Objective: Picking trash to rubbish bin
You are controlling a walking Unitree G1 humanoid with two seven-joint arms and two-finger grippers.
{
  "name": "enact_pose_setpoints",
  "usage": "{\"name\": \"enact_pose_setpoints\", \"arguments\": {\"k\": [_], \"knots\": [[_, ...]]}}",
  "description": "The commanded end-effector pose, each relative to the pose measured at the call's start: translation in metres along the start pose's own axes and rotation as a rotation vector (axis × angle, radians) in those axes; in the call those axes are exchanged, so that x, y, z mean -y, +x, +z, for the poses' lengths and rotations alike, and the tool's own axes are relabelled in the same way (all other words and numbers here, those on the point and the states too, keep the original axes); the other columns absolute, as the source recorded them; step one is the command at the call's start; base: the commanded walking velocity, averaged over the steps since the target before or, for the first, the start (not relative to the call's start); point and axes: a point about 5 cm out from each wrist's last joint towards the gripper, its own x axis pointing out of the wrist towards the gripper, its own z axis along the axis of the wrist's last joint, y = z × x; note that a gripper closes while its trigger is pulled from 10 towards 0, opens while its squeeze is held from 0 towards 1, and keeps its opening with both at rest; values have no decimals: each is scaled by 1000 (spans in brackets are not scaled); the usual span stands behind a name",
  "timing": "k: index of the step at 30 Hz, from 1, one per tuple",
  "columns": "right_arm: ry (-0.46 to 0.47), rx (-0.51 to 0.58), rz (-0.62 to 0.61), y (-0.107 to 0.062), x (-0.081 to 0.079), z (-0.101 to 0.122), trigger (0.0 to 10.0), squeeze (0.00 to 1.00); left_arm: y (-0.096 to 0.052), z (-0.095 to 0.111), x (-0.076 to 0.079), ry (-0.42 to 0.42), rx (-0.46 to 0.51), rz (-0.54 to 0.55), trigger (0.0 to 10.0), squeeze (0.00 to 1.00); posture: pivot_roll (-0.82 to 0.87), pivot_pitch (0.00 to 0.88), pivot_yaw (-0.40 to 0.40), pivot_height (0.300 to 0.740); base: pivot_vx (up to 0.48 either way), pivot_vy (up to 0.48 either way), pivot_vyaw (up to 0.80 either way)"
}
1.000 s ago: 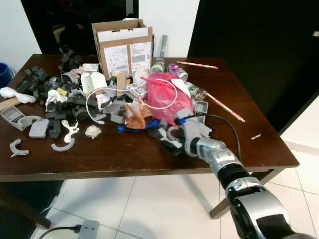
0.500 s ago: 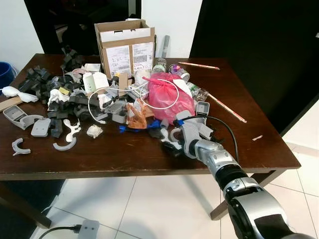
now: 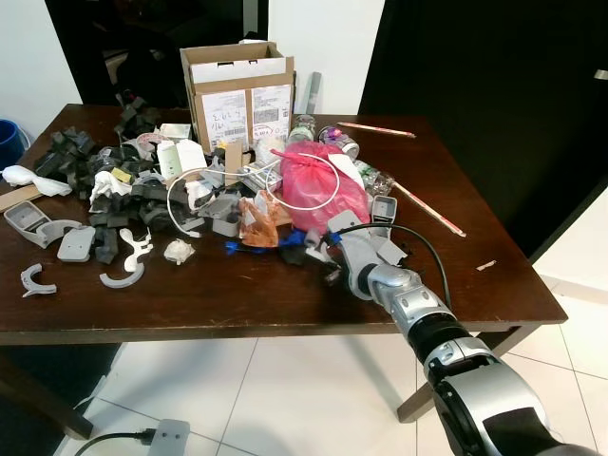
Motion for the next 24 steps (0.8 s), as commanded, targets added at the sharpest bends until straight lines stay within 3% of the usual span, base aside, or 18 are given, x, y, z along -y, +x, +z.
{"name": "enact_pose_setpoints", "arguments": {"k": [1,11,15,21,24], "knots": [[79,-45,42,0,-7,-19,0,0,-1,-17,10,-3,-59,-31,10000,0,70,99,-59,740,0,0,0],[215,180,100,-10,10,10,0,0,-2,-20,6,3,-69,-21,10000,0,70,98,-56,740,0,0,0],[236,213,118,-13,14,12,0,0,-2,-20,6,5,-70,-21,10000,0,70,98,-55,740,0,0,0],[280,397,265,-37,32,24,0,0,-2,-21,6,9,-73,-21,10000,0,68,100,-53,740,0,0,0],[288,439,302,-42,34,26,0,0,-2,-21,6,9,-75,-20,10000,0,67,100,-53,740,0,0,0]]}}
